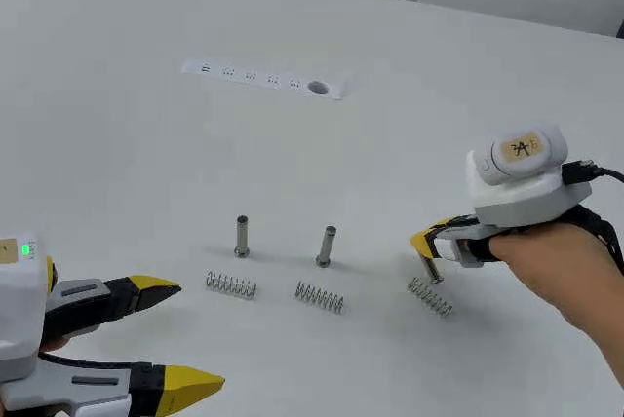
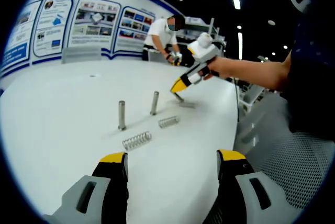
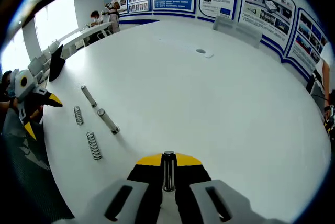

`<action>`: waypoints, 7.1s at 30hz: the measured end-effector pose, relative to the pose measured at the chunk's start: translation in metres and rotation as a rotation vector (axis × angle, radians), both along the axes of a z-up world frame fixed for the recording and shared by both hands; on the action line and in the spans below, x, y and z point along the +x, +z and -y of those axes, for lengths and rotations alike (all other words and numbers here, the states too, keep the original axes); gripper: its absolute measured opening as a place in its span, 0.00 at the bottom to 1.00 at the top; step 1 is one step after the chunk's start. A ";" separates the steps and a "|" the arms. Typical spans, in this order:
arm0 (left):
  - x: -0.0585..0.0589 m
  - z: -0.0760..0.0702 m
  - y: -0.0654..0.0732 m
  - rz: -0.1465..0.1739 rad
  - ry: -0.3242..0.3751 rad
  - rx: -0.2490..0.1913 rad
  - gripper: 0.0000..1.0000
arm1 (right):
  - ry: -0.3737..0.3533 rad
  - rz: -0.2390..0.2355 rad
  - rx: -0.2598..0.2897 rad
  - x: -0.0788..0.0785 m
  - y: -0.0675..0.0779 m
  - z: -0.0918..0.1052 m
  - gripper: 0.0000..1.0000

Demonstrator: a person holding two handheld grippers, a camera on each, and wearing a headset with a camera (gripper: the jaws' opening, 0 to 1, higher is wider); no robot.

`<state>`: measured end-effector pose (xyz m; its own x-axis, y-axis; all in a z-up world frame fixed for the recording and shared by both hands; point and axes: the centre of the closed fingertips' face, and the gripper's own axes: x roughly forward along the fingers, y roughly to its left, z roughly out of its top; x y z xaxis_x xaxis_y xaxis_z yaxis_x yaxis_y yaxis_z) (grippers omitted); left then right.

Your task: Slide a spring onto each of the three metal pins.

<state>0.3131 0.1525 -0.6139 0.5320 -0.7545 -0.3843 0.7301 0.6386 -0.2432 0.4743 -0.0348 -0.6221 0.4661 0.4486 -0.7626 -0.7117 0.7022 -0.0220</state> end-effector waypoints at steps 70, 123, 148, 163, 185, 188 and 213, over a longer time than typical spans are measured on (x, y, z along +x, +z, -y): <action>-0.007 0.007 -0.004 -0.003 -0.060 0.039 0.70 | -0.014 0.004 0.045 -0.037 -0.005 0.022 0.08; -0.008 0.007 -0.007 -0.020 -0.056 0.034 0.69 | 0.130 -0.015 -0.024 -0.061 -0.027 0.036 0.12; -0.009 0.008 -0.008 -0.024 -0.067 0.033 0.69 | 0.139 0.028 -0.032 -0.058 -0.001 0.031 0.12; -0.009 0.008 -0.007 -0.024 -0.067 0.035 0.68 | 0.125 0.017 -0.030 -0.057 0.001 0.033 0.12; -0.009 0.009 -0.006 -0.022 -0.068 0.032 0.68 | 0.089 0.014 0.002 -0.056 0.007 0.033 0.12; -0.009 0.009 -0.006 -0.022 -0.067 0.031 0.68 | 0.087 0.009 0.004 -0.057 0.012 0.034 0.12; -0.007 0.008 -0.006 -0.020 -0.054 0.024 0.69 | 0.138 0.064 0.008 -0.044 0.078 0.015 0.12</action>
<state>0.3057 0.1449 -0.6195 0.4831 -0.7720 -0.4130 0.7587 0.6046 -0.2426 0.4303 -0.0501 -0.5443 0.4469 0.5178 -0.7295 -0.7988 0.5981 -0.0648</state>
